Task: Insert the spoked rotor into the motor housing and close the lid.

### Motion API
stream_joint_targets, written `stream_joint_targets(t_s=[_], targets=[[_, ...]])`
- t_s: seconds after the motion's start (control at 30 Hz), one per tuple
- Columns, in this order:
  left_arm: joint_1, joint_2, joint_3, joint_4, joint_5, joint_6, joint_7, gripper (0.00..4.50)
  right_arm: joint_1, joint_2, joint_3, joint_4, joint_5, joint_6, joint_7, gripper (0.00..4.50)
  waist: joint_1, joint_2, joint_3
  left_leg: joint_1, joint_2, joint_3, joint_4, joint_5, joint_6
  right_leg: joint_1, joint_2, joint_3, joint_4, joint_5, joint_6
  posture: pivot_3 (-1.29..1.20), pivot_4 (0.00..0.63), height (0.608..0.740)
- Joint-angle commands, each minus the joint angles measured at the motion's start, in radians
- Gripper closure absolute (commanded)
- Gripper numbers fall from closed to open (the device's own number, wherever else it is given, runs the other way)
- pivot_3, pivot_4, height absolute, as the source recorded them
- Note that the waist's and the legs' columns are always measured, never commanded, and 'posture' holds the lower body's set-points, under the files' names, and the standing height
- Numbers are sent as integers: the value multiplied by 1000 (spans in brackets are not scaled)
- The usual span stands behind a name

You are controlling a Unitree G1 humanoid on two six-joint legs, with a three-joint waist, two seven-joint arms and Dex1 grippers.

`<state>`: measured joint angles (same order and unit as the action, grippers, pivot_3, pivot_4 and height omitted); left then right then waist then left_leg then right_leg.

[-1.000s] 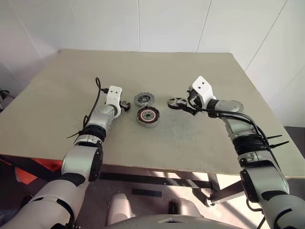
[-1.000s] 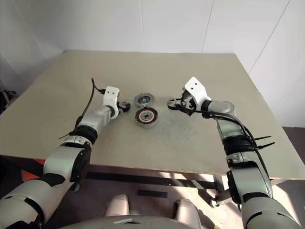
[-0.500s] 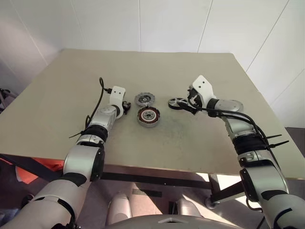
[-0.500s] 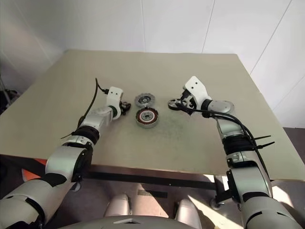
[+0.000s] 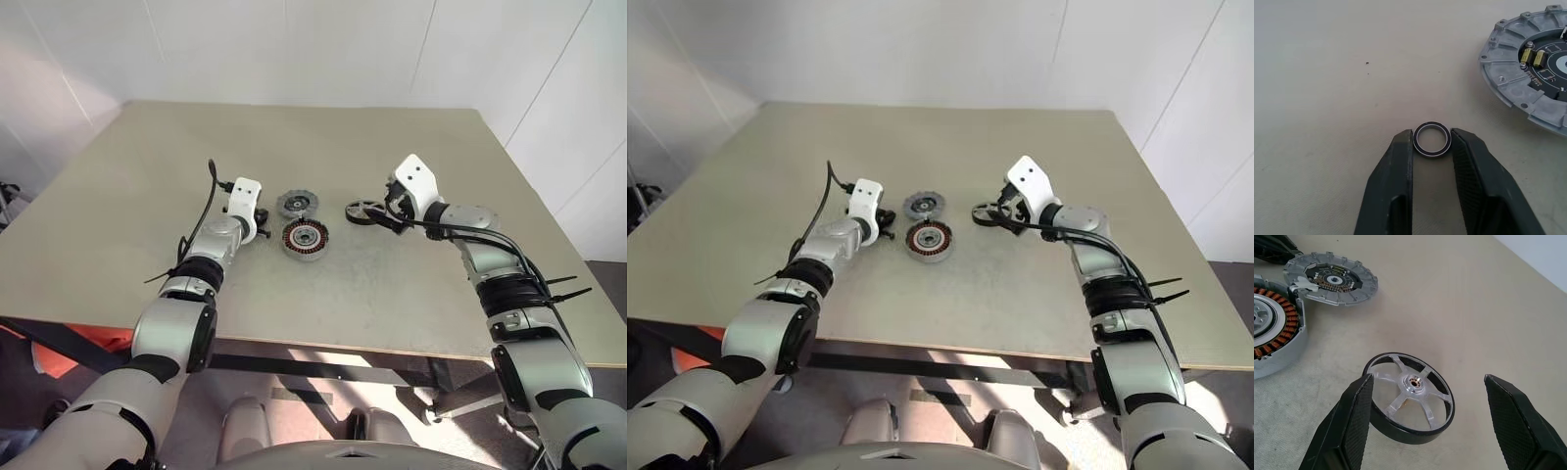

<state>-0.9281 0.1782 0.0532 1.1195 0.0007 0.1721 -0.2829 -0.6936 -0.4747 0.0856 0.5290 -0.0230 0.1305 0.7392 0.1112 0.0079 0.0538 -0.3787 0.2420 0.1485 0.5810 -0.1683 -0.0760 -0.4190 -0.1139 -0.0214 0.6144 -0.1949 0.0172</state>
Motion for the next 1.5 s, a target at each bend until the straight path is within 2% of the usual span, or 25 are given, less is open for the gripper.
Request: stream_joint_targets(t_s=[0.03,0.17,0.33,0.53,0.7,0.83,1.07,1.5], targets=[[-7,8,3,5,1,9,7,3628,-36,-3,-18,-9,11,-21,-9,413,0,0,0,0,0,0,0,0,0,0,0,0,0,0,0,0,0,740],[-6,9,6,-5,-2,6,1,3628,-39,-3,-18,-5,11,-22,-10,413,-2,0,0,0,0,0,0,0,0,0,0,0,0,0,0,0,0,740],[19,38,51,-106,-49,7,-19,3628,-37,-7,-20,-7,11,-24,-12,413,-2,0,0,-1,0,0,-1,0,0,0,0,0,-1,0,0,0,0,740],[145,94,114,-398,-118,122,-13,3628,-27,-20,-28,-4,13,-26,-17,413,-13,0,0,-3,1,0,-3,-1,1,-1,1,-2,-6,0,0,0,0,740],[201,89,72,-661,-242,260,-226,3628,-46,-20,-25,18,11,-34,-17,413,-2,-1,1,-6,1,0,-2,-1,2,-1,0,-3,-7,0,0,0,0,740],[222,109,-32,-784,-291,374,-414,3628,-56,-14,-22,29,10,-43,-21,413,-2,-1,1,-5,0,0,-2,-1,2,-1,0,-2,-7,0,0,0,0,740],[221,135,-200,-753,-221,359,-553,3628,-23,-23,-34,-8,17,-35,-31,413,-17,-1,1,-3,1,1,-3,-1,1,-1,1,-1,-6,0,0,0,0,740],[158,83,-259,-576,-137,275,-569,3628,35,-35,-49,-90,25,4,-52,413,-13,-1,1,-3,0,1,-3,-1,1,0,0,-1,-6,0,0,0,0,740]])
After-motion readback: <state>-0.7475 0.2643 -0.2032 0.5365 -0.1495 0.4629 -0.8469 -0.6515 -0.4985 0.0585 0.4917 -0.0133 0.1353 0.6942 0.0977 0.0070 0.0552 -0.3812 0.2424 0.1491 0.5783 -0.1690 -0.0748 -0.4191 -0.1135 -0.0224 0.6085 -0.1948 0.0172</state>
